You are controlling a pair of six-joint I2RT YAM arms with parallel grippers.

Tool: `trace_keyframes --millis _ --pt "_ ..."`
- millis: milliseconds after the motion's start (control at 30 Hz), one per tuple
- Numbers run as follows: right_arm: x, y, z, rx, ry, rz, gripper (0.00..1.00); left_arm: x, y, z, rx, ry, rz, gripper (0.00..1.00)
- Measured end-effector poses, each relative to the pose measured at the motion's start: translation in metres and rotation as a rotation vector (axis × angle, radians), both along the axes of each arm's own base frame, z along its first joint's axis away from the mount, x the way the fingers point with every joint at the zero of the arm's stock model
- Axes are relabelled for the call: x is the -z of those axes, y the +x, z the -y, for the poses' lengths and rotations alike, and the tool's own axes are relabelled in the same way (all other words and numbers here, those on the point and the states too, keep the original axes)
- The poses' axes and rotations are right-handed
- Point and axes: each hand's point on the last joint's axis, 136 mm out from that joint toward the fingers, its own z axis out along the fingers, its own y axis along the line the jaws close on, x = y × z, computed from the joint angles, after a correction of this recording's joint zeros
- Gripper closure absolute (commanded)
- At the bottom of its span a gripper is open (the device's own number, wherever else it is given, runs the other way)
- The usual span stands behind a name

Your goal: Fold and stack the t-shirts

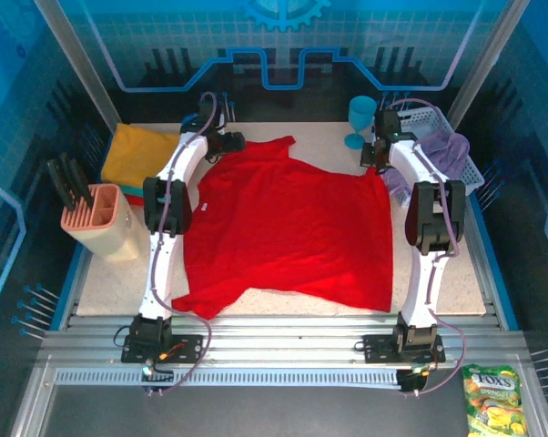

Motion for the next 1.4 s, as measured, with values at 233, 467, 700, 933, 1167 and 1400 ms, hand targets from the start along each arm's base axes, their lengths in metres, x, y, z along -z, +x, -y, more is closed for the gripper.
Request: trace_keyframes --millis 233,467,700,933,1167,1400 --pt "-0.029 -0.003 -0.021 -0.073 0.041 0.082 1.0 0.025 -0.019 0.0 -0.05 -0.008 -0.116 0.24" --pt "-0.053 0.0 -0.033 -0.121 0.09 0.15 1.0 0.029 -0.023 -0.004 -0.077 0.017 -0.138 0.54" --pt "-0.054 -0.001 -0.041 -0.14 0.105 0.157 1.0 0.029 -0.024 -0.007 -0.089 0.028 -0.141 0.99" --pt "-0.059 -0.009 -0.041 -0.15 0.096 0.162 1.0 0.021 -0.033 -0.011 -0.098 0.047 -0.144 1.0" --pt "-0.068 -0.056 -0.041 -0.179 0.102 0.166 1.0 -0.073 -0.077 -0.017 -0.098 0.04 -0.037 1.0" --pt "-0.053 -0.128 -0.042 -0.171 0.157 0.139 1.0 -0.1 -0.159 -0.016 -0.109 -0.002 -0.017 0.95"
